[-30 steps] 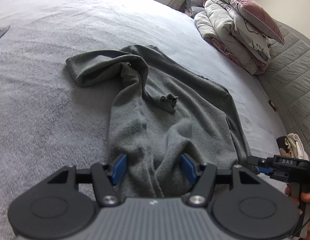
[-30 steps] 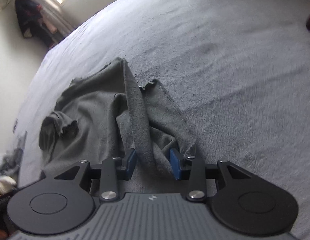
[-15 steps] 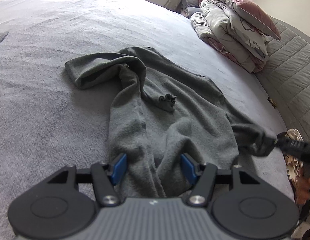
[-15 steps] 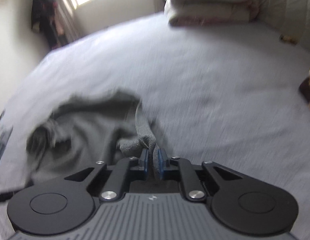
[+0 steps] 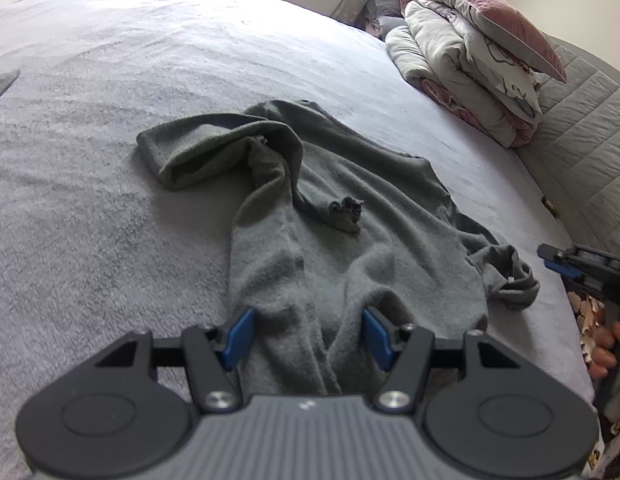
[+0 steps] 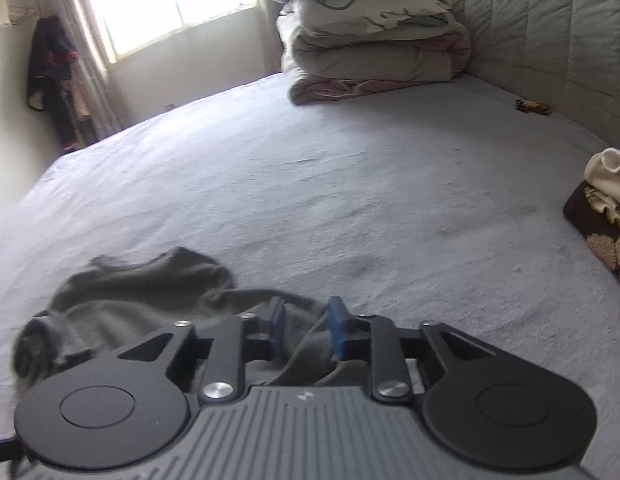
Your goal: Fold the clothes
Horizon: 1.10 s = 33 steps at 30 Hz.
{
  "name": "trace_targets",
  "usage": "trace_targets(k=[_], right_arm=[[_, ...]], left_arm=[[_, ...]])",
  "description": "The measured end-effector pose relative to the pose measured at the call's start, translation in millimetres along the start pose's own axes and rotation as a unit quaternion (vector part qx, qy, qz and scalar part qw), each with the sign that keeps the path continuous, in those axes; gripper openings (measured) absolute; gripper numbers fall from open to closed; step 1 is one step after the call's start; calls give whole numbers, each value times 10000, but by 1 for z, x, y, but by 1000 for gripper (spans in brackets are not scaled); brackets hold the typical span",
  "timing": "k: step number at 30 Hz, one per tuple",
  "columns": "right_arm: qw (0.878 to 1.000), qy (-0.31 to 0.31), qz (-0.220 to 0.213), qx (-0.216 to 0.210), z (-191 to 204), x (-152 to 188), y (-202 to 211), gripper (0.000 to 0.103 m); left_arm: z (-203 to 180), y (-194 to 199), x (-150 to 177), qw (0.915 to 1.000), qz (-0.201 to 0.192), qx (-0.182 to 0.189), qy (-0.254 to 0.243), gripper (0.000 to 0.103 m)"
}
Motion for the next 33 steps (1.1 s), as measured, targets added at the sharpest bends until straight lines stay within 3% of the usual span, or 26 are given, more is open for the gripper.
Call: trace_targets(k=[3,7,12,16,18,20,22,25,28,33], right_arm=[[9984,139,271,-473,25,15,6,33],[9870,-31,1052,-1218,52,51,-2,33],[9789,-334,1333,-1515,66,64,-14,33],[9719,-544,1465,-1759,76,69,-16,33],[9700,-541,1521,-1816,82,72,-15,33],[9701,-418,1527,-1838,89,74,-14,30],[9698,-312,1511,-1889,97,75,-13,6],[9756,-236,1192,-1830,99,61,-1,5],[9812,-183,816,-1741,99,45,13,5],[9867,-329,307,-1565,75,23,39,5]], left_arm=[[1,-1,-1,10000,7,-21,27,61],[1,0,-1,10000,-65,-56,38,55],[0,7,-1,9999,-132,79,-10,25],[6,14,1,9998,-146,112,-61,15],[12,18,2,9997,-196,-7,-118,6],[21,20,1,9995,-246,-136,-149,6],[31,22,1,9996,-234,-147,-48,6],[43,26,-1,9997,-211,-91,108,9],[44,31,-1,9996,-176,97,195,20],[37,34,-1,9990,-122,372,222,27]])
Point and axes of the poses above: each gripper's, at about its wrist camera, not at the fingertips, and y roughly against the way its jaws point, z to its left, x to its underside, the point moved 7 cm from there along -y, roughly the way its jaws point, and after that the axes turned 12 degrees about y, right-handed, at the moved point
